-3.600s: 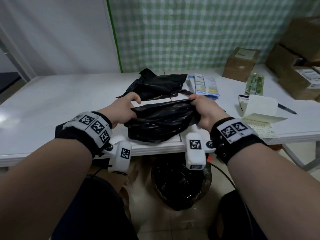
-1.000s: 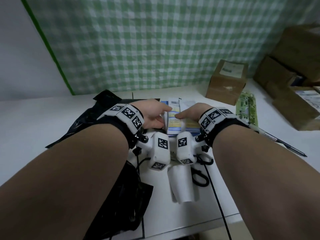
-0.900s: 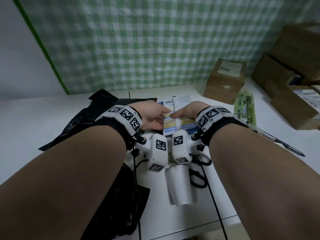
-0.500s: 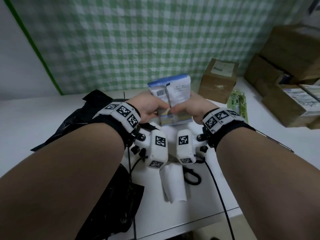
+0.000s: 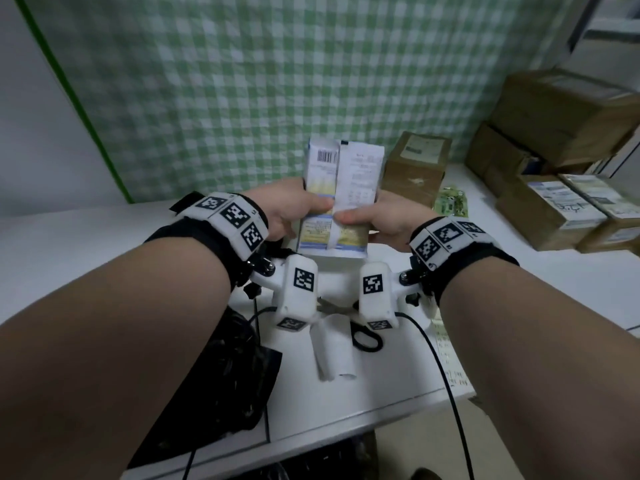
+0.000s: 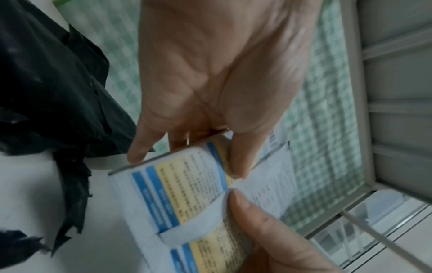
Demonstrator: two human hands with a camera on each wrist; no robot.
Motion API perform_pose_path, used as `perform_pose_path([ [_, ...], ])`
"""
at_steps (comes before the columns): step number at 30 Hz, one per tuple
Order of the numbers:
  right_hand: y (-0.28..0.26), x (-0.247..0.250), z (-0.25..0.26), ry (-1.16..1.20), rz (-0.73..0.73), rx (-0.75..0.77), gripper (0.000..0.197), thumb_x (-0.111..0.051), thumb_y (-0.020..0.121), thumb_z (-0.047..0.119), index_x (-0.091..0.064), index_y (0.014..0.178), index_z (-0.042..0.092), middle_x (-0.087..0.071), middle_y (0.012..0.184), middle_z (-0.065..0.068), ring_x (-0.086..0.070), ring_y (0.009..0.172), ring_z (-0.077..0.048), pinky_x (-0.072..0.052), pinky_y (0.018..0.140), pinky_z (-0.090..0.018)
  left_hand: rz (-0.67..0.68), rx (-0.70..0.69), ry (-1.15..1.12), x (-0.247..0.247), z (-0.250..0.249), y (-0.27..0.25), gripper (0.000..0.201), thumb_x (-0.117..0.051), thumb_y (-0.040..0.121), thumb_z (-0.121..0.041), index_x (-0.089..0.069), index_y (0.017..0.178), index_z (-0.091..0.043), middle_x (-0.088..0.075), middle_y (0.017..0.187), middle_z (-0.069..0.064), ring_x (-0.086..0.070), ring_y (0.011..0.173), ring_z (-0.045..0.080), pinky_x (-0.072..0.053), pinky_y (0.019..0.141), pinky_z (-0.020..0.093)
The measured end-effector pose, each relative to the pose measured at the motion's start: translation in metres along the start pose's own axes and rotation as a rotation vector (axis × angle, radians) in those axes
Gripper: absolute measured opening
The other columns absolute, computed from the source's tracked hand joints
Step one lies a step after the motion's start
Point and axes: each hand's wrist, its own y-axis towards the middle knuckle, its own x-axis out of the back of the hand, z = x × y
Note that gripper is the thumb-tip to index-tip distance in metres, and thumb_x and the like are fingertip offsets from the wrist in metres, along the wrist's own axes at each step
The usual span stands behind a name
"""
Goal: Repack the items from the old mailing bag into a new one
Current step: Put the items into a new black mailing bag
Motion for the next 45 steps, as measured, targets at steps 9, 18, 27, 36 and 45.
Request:
perform_pose_path([
  [9, -0.089, -0.057, 0.027, 0.119, 0.076, 0.088, 0.024, -0.059, 0.091, 0.029, -0.056, 0.115, 0.031, -0.071, 0.105, 0.002, -0.070, 0.084, -0.016, -0.058, 0.067, -0.029, -0.011, 0.010, -0.352, 0.017, -0.002, -0.089, 0.028, -0.042, 0.097, -0.010, -0.052, 0.123, -0.005, -0.065, 0.108, 0.015, -0.065, 0.091, 0.027, -0.053, 0.074, 0.043],
  [18, -0.139, -0.114, 0.003, 0.330, 0.093, 0.013, 0.012, -0.056, 0.092, 0.021, -0.059, 0.104, 0.024, -0.073, 0.086, 0.003, -0.069, 0.066, -0.012, -0.054, 0.053, -0.021, -0.208, 0.001, -0.017, 0.055, 0.039, -0.170, 0.032, -0.047, 0.092, -0.047, -0.063, 0.088, -0.020, -0.068, 0.080, -0.002, -0.064, 0.077, 0.013, -0.052, 0.081, 0.034],
  [27, -0.163, -0.135, -0.011, 0.090, 0.229, -0.055, 0.020, -0.056, 0.091, 0.013, -0.059, 0.108, 0.024, -0.073, 0.083, 0.004, -0.069, 0.060, -0.009, -0.049, 0.045, -0.018, -0.393, 0.029, 0.384, 0.108, 0.106, -0.214, 0.008, -0.064, 0.084, -0.015, -0.071, 0.080, -0.015, -0.065, 0.088, 0.002, -0.056, 0.087, 0.012, -0.041, 0.064, 0.013],
  [36, -0.170, -0.155, -0.013, -0.322, 0.141, 0.002, 0.049, -0.070, 0.081, 0.011, -0.054, 0.124, 0.027, -0.067, 0.114, 0.001, -0.067, 0.097, -0.020, -0.059, 0.078, -0.040, -0.379, 0.031, 0.819, 0.095, 0.130, -0.209, 0.059, -0.057, 0.072, -0.001, -0.055, 0.129, -0.016, -0.061, 0.121, 0.012, -0.062, 0.098, 0.029, -0.050, 0.070, 0.029],
  [45, -0.164, -0.181, -0.008, -0.656, 0.236, -0.051, 0.049, -0.069, 0.080, 0.015, -0.054, 0.125, 0.025, -0.062, 0.108, -0.002, -0.064, 0.081, -0.019, -0.056, 0.051, -0.027, -0.287, 0.026, 0.679, 0.085, 0.125, -0.204, 0.074, -0.061, 0.071, 0.003, -0.034, 0.138, -0.016, -0.053, 0.099, 0.014, -0.054, 0.062, 0.020, -0.044, 0.042, 0.024],
])
